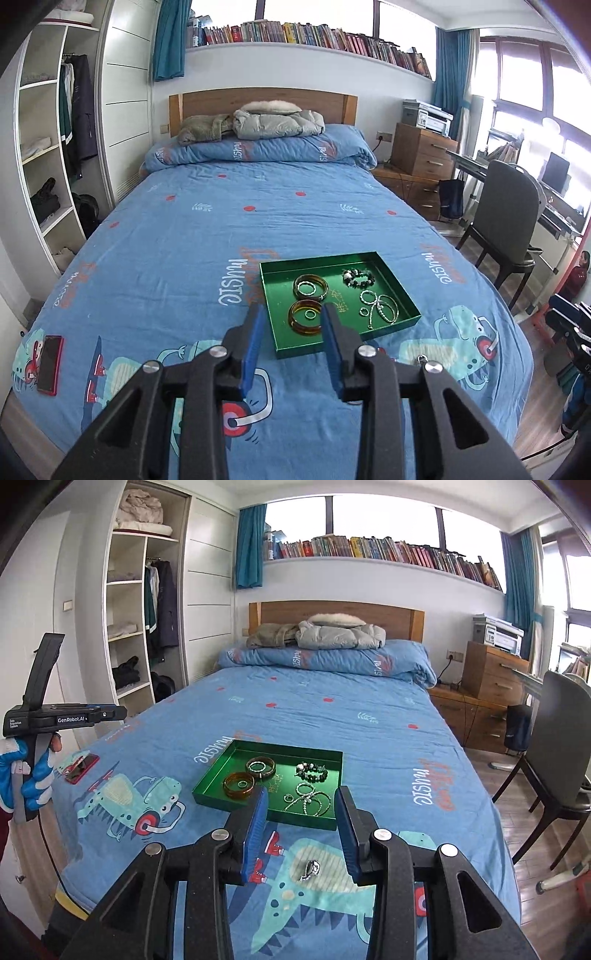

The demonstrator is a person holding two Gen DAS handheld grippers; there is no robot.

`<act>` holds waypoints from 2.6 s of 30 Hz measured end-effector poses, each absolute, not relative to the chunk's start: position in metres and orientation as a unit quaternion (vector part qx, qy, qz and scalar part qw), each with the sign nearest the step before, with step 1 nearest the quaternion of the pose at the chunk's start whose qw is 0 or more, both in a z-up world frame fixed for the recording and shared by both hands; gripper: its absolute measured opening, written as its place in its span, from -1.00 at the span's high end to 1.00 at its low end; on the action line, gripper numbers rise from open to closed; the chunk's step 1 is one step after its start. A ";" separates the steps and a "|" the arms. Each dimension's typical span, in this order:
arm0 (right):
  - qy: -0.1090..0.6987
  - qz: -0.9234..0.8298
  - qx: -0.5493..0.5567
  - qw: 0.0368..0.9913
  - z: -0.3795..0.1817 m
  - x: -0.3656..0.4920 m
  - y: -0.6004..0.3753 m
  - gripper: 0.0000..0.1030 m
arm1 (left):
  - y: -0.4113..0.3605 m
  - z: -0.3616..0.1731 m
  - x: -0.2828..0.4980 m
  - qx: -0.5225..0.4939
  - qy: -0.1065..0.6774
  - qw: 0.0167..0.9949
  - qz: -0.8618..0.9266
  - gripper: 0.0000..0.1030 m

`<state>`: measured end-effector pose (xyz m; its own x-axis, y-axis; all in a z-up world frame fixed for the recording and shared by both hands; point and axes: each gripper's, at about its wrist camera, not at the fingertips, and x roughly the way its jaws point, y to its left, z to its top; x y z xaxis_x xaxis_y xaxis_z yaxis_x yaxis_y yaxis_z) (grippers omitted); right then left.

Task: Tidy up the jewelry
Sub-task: 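Withdraw both tools back over the plain silver bangle and pendant, then grasp the plain silver bangle with the left tool while the right tool grasps the silver pendant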

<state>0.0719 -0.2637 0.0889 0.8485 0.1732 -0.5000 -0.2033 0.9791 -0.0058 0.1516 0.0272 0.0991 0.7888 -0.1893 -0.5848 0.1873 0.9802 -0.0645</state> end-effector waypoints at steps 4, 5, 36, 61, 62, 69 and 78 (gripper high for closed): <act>0.253 0.090 -0.017 0.963 0.085 0.060 -0.275 0.23 | 0.028 0.100 0.138 -0.004 0.301 0.949 -0.089 0.41; 0.252 0.089 -0.012 0.964 0.083 0.055 -0.279 0.23 | 0.027 0.099 0.134 -0.004 0.300 0.950 -0.086 0.41; 0.267 0.110 0.036 0.957 0.044 0.022 -0.281 -0.19 | -0.029 0.073 0.041 0.036 0.252 0.966 -0.034 0.03; 0.302 0.121 0.032 0.945 -0.001 0.048 -0.288 -0.26 | -0.059 0.041 0.072 0.055 0.297 0.953 -0.022 0.02; 0.304 0.120 0.035 0.944 -0.004 0.049 -0.289 -0.26 | -0.060 0.038 0.074 0.056 0.301 0.952 -0.021 0.02; 0.317 0.115 0.050 0.940 -0.018 0.059 -0.301 -0.26 | -0.070 0.023 0.086 0.067 0.321 0.945 -0.023 0.02; 0.331 0.111 0.045 0.936 -0.032 0.067 -0.303 -0.26 | -0.079 0.005 0.096 0.077 0.341 0.937 -0.023 0.02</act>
<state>0.0669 -0.3034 -0.0316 0.7566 0.2376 -0.6092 -0.1780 0.9713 0.1577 0.0962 -0.0786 0.0047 0.7661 0.0089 -0.6427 0.0959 0.9871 0.1280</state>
